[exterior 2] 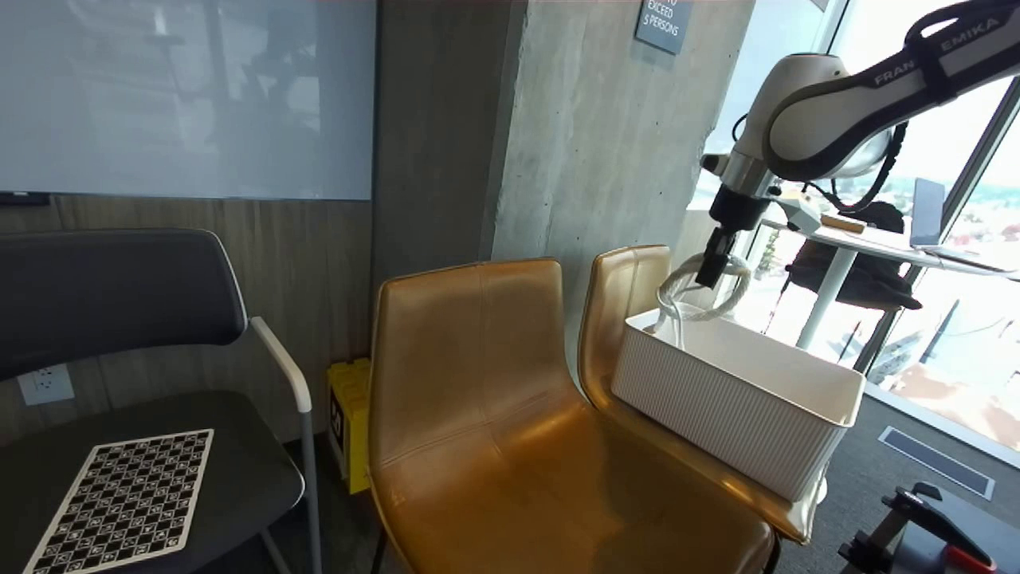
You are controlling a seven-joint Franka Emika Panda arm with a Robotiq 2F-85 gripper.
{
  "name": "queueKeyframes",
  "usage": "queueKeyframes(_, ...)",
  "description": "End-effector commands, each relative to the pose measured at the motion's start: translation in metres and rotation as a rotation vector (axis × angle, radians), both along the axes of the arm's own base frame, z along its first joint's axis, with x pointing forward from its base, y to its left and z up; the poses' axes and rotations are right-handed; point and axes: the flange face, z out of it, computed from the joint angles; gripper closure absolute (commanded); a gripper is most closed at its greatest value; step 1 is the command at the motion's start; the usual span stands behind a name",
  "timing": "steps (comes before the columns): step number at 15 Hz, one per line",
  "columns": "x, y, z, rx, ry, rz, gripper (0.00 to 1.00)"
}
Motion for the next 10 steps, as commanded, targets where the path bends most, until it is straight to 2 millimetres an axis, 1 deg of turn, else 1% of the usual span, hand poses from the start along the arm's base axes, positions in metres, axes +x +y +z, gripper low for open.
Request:
queueKeyframes(1, 0.012, 0.054, 0.083, -0.009, -0.076, 0.043, 1.0)
queueKeyframes(2, 0.018, 0.072, 0.106, -0.01, -0.098, 0.065, 1.0)
queueKeyframes(5, 0.03, 0.147, 0.156, -0.003, -0.166, 0.143, 1.0)
queueKeyframes(7, 0.035, 0.203, 0.177, 0.019, -0.19, 0.197, 1.0)
queueKeyframes(8, 0.036, 0.235, 0.181, 0.03, -0.197, 0.231, 1.0)
queueKeyframes(9, 0.035, 0.26, 0.189, 0.045, -0.2, 0.26, 1.0)
queueKeyframes(10, 0.034, 0.291, 0.188, 0.06, -0.204, 0.295, 1.0)
